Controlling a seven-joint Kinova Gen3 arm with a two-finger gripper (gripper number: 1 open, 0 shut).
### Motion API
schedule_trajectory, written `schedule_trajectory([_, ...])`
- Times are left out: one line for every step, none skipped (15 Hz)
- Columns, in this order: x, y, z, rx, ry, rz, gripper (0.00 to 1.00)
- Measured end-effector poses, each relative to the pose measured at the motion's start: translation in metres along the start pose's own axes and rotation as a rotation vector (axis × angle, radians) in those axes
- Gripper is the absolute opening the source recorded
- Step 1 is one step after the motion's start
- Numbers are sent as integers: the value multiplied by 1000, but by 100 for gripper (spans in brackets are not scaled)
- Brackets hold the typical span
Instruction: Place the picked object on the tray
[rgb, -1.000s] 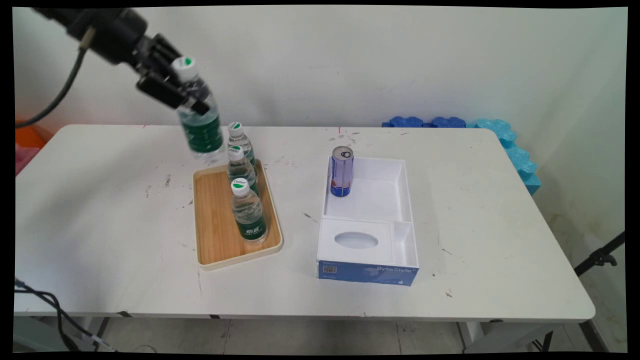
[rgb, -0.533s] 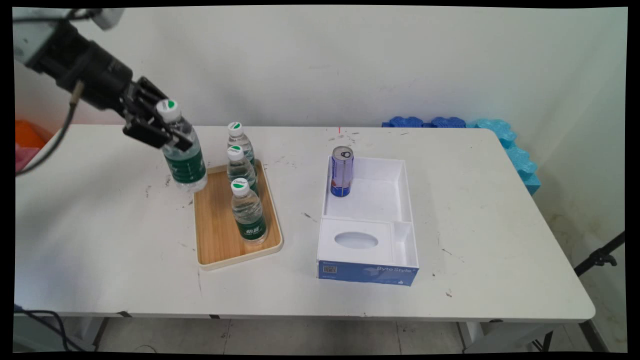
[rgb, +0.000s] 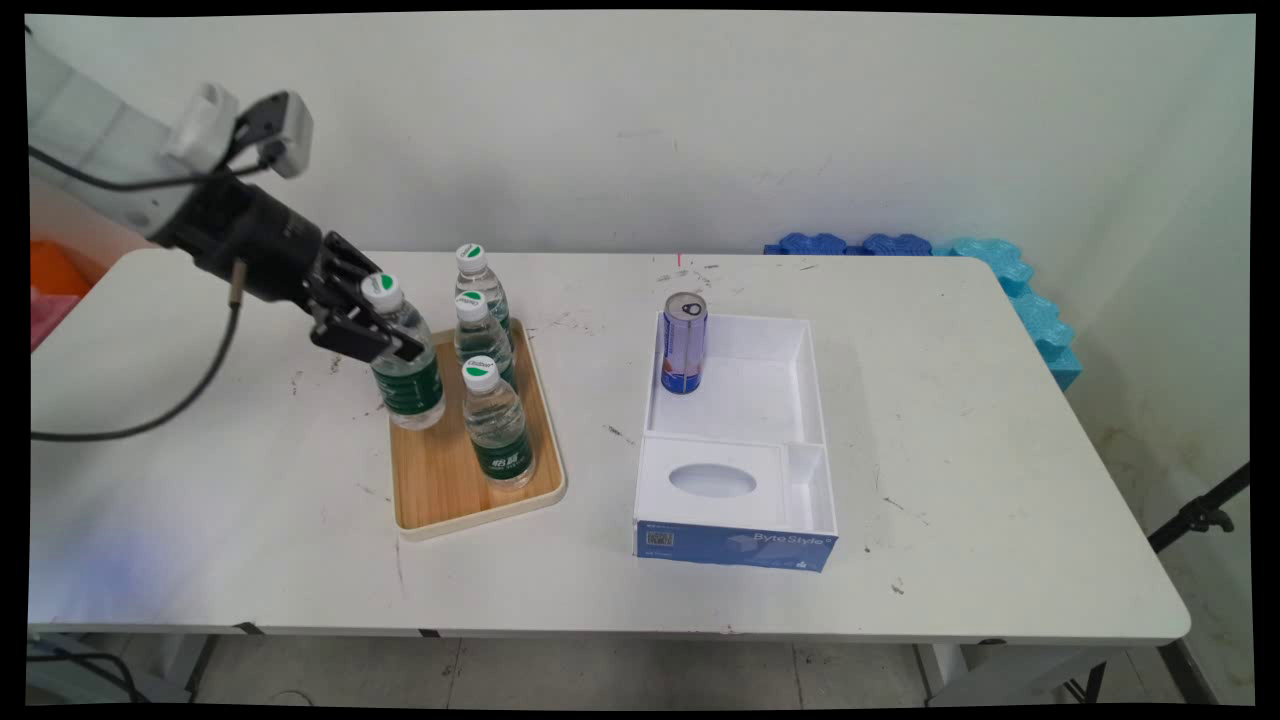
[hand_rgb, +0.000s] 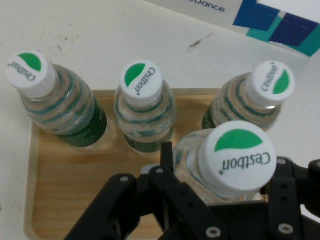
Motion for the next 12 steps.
schedule_trajectory([-3,0,8,3,1,-5,0])
schedule_trajectory([-6,0,16,5,2,-11,0])
schedule_trajectory([-9,0,24,7,3,-17,0])
schedule_trajectory([-12,-1,31,9,5,-22,0])
schedule_trajectory([-14,-1,38,10,6,-28,0])
schedule_trajectory([-17,-1,45,12,6,-34,0])
schedule_trajectory([-19,-2,50,12,7,-39,0])
schedule_trajectory([-22,-2,55,11,8,-43,0])
schedule_trajectory([-24,-2,61,10,9,-46,0])
schedule_trajectory([-26,-2,65,9,10,-48,0])
schedule_trajectory([-27,-2,69,7,11,-50,0])
schedule_trajectory([-28,-2,73,5,13,-51,0])
